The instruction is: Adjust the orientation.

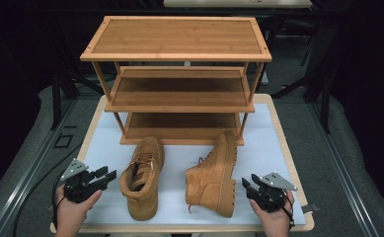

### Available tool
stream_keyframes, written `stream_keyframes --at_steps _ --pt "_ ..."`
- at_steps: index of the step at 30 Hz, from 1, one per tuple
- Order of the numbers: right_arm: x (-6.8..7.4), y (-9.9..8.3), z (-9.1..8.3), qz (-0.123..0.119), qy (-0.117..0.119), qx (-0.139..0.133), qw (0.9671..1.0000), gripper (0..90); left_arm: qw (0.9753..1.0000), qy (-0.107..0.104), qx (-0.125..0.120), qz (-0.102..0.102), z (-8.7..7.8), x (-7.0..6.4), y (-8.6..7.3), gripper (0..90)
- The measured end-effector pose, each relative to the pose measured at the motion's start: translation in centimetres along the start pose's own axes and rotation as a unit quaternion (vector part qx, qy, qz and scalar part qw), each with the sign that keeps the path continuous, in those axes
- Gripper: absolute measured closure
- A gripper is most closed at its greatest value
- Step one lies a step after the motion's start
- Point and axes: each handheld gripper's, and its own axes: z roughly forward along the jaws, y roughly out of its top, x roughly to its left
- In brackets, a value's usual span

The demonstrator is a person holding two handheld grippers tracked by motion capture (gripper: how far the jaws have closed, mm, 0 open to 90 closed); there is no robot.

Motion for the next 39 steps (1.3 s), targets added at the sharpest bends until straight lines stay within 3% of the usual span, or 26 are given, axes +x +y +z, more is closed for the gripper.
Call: stream_keyframes --at_steps 5,7,11,16,24,34,39 --pt "0.0 0.0 0.2 -0.002 0.005 0.018 0.9998 58.7 0.9998 -0.009 -0.003 -0.015 -0.4 0.2 0.5 55.7" --pt "0.1 -0.2 0.4 -0.014 0.002 0.026 0.9996 58.1 0.9996 -0.018 -0.004 -0.021 -0.7 0.2 1.0 57.6" --pt "0.0 -0.2 0.2 -0.014 -0.013 0.017 0.9997 56.1 0.9993 -0.024 -0.003 -0.029 -1.0 0.1 1.7 58.1" --pt "-0.4 -0.3 -0.1 0.006 -0.02 0.009 0.9997 55.7 0.9984 -0.033 -0.001 -0.046 -1.8 -0.4 2.8 59.6" --pt "-0.7 -0.4 -0.2 0.019 -0.018 0.004 0.9997 54.8 0.9988 -0.042 0.011 -0.023 -2.9 -2.1 4.5 59.8" --pt "-1.2 -0.5 -0.4 0.041 -0.013 0.002 0.9991 53.7 0.9969 -0.071 0.015 -0.031 -3.3 -4.2 5.9 56.5" --pt "-1.3 -0.5 -0.3 0.045 -0.012 -0.002 0.9989 53.3 0.9964 -0.078 0.016 -0.029 -2.8 -5.0 5.8 54.9"
